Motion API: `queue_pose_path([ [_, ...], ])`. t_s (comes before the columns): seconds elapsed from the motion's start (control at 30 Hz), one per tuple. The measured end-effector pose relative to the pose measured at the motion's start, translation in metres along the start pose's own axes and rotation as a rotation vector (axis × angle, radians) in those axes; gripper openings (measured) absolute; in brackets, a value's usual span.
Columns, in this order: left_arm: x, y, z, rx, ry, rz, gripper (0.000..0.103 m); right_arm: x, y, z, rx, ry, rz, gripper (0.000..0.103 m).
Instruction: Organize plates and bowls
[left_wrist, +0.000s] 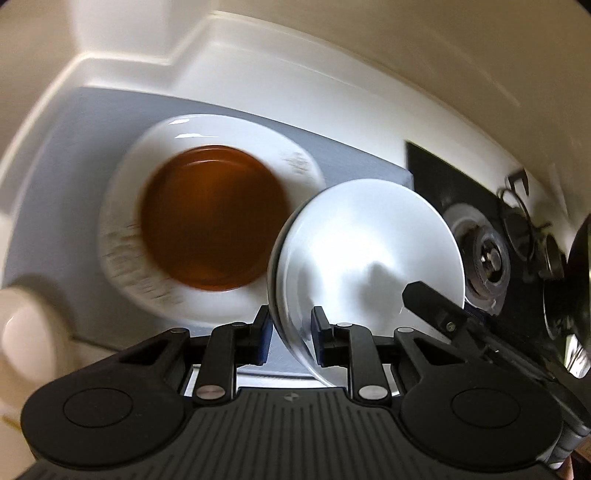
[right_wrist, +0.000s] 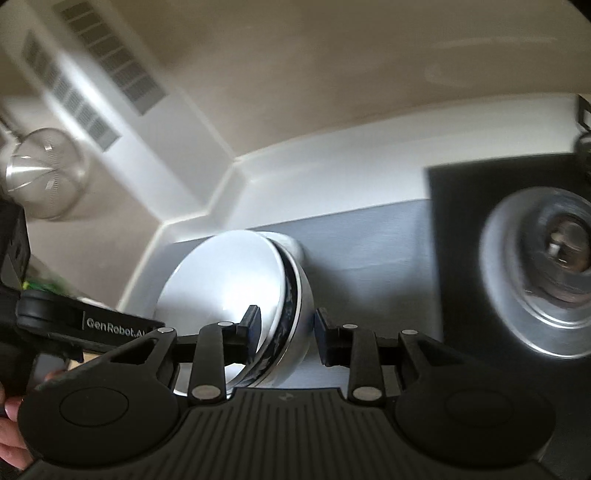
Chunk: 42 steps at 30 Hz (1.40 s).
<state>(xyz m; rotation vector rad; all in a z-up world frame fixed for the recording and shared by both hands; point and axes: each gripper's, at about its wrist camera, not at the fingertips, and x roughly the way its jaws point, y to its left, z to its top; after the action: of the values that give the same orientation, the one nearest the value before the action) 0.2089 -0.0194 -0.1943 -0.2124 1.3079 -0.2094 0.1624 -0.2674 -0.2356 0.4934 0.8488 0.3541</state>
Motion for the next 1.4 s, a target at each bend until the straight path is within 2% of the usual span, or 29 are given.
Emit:
queue_pose_path([
  [0.13,-0.017,0.036,-0.006,-0.084,-0.017,0.025,0.025,0.017,0.043,0.000,-0.089,0.040,0.051,0.035],
  [0.27,-0.034,0.077,-0.016,-0.145,-0.033,0.077,0.024,0.041,0.082,-0.006,-0.137,0.117,0.110,0.035],
  [0.47,-0.055,0.141,-0.029,-0.301,-0.028,0.100,0.025,0.078,0.140,-0.015,-0.196,0.208,0.186,0.035],
  [0.63,-0.089,0.177,-0.036,-0.362,-0.063,0.149,0.024,0.092,0.191,-0.019,-0.259,0.241,0.263,0.035],
  [0.73,-0.114,0.198,-0.042,-0.372,-0.093,0.137,0.024,0.092,0.215,-0.016,-0.284,0.233,0.303,0.035],
  [0.83,-0.125,0.219,-0.044,-0.405,-0.099,0.087,0.024,0.093,0.234,-0.013,-0.307,0.237,0.323,0.035],
  [0.93,-0.125,0.236,-0.048,-0.414,-0.084,0.056,0.024,0.095,0.245,-0.015,-0.334,0.254,0.323,0.035],
  [1.03,-0.116,0.244,-0.055,-0.416,-0.049,0.055,0.024,0.101,0.249,-0.025,-0.344,0.286,0.306,0.035],
  [1.23,-0.079,0.257,-0.064,-0.433,0.034,0.043,0.024,0.125,0.231,-0.051,-0.293,0.365,0.253,0.035],
  [1.4,-0.061,0.261,-0.070,-0.422,0.045,0.058,0.024,0.138,0.224,-0.071,-0.291,0.404,0.217,0.035],
])
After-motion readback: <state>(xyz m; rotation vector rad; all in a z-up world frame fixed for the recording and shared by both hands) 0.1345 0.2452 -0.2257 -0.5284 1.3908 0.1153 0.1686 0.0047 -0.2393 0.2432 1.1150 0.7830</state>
